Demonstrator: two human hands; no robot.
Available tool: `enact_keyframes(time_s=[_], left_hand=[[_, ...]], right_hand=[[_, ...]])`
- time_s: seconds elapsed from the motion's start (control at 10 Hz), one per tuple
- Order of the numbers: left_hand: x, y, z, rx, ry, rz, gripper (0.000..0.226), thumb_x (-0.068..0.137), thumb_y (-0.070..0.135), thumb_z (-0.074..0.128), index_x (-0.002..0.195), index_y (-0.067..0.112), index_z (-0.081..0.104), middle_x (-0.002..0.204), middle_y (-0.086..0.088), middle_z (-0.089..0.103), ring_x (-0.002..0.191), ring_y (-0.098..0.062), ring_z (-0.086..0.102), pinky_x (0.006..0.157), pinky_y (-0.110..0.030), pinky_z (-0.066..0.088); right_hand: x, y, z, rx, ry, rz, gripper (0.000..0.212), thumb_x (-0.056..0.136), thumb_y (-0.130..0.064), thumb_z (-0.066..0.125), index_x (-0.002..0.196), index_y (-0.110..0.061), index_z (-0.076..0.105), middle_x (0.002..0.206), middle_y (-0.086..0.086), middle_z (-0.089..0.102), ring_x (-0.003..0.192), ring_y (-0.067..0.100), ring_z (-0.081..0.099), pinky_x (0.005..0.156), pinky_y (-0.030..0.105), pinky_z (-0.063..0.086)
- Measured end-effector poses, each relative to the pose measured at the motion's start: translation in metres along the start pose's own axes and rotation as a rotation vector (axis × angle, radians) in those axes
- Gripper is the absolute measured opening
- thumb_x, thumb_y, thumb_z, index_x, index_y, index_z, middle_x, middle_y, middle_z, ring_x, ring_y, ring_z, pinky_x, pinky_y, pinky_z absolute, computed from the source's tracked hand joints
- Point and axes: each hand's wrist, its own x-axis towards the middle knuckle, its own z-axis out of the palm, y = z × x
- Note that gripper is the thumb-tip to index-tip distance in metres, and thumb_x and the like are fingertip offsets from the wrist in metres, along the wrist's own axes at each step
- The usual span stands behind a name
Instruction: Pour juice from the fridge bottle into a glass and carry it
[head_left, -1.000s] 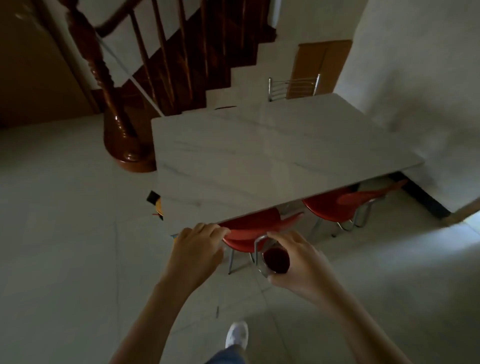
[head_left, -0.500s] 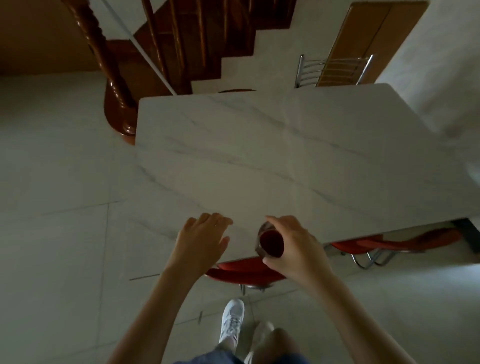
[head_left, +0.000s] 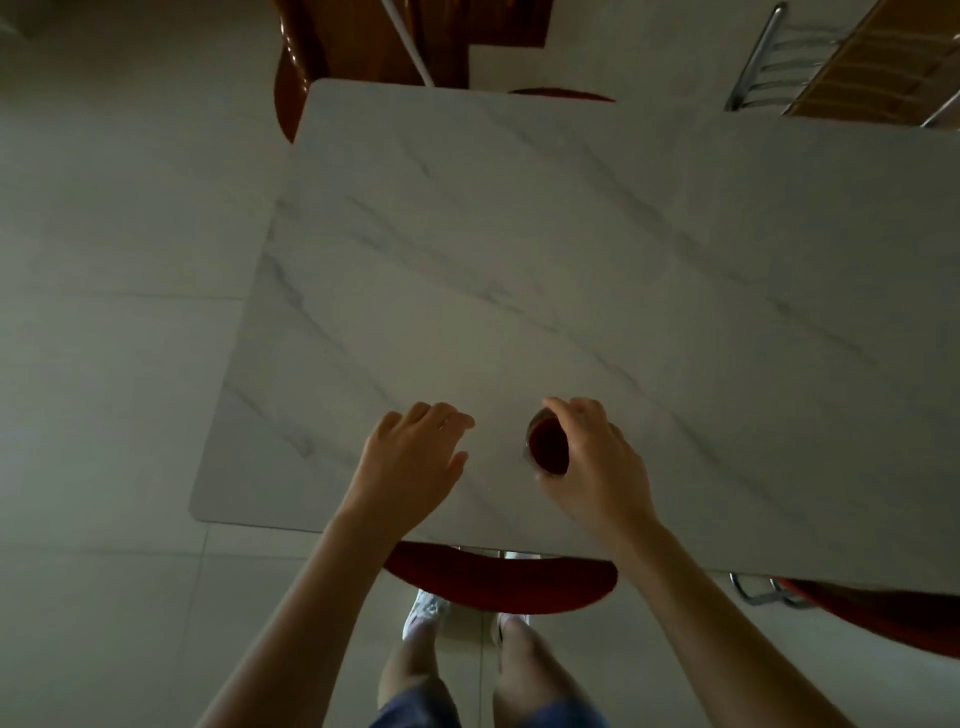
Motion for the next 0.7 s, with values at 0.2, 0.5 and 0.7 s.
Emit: enact_keyframes(time_s=[0.2,0.5,0.7], left_hand=[[0.009,0.008,0.005,-0.018,0.013,-0.028,0.033,0.078,0.025,0.073,0.110,0.020,0.066,0.106,0.004,0.069,0.091,-0.017,0.067,0.072,-0.032,0.051],[0.011,0.015,0.004,-0.021,-0.003,-0.028,0.033,0.076,0.024,0.075,0.108,0.019,0.066,0.103,0.004,0.069,0.087,-0.016,0.068,0.071,-0.032,0.052],[0.005,0.015,-0.006,-0.041,0.017,-0.005,0.032,0.078,0.025,0.073,0.109,0.020,0.066,0.104,0.005,0.069,0.087,-0.014,0.067,0.073,-0.031,0.051]], right_hand=[[0.007,0.014,0.004,-0.018,-0.061,0.011,0.076,0.074,-0.032,0.073,0.137,-0.028,0.030,0.135,-0.001,0.037,0.115,0.024,0.050,0.086,0.038,0.053],[0.011,0.022,0.005,0.034,-0.052,-0.017,0.084,0.075,-0.036,0.073,0.141,-0.030,0.022,0.144,0.000,0.030,0.123,0.024,0.044,0.088,0.038,0.052],[0.013,0.019,-0.003,0.058,-0.151,-0.014,0.109,0.072,-0.046,0.073,0.146,-0.033,-0.006,0.158,0.004,0.002,0.142,0.029,0.018,0.104,0.044,0.037]])
